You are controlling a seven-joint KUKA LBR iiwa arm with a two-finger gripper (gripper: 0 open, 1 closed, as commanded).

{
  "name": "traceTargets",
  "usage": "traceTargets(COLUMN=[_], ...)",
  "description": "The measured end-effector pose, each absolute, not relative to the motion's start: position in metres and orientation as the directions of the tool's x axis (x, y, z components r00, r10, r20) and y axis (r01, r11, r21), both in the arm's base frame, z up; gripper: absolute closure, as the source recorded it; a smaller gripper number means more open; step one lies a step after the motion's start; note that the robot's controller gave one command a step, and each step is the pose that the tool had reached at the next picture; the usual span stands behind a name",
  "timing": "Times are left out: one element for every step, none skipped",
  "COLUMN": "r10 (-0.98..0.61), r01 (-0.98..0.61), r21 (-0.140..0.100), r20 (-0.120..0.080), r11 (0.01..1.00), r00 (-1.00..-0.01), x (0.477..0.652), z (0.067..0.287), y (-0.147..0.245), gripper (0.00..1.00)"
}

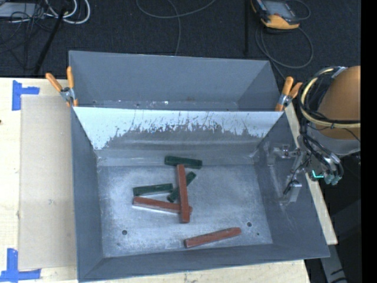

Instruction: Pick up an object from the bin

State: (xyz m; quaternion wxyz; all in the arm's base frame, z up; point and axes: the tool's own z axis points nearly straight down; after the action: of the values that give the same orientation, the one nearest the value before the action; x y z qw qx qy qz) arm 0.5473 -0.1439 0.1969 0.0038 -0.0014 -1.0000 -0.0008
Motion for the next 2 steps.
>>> traceTargets(r10=[-0.352, -0.423], r01=[-0.352, -0.423], r21=[0.006, 0.005], r20=[0.006, 0.002], r11=[0.936, 0.906], r00=[-0.936, -0.906], x=[0.514, 0.499], z=[0.067, 0.069], y=[-0.084, -0.036], gripper=[0.0, 0.0])
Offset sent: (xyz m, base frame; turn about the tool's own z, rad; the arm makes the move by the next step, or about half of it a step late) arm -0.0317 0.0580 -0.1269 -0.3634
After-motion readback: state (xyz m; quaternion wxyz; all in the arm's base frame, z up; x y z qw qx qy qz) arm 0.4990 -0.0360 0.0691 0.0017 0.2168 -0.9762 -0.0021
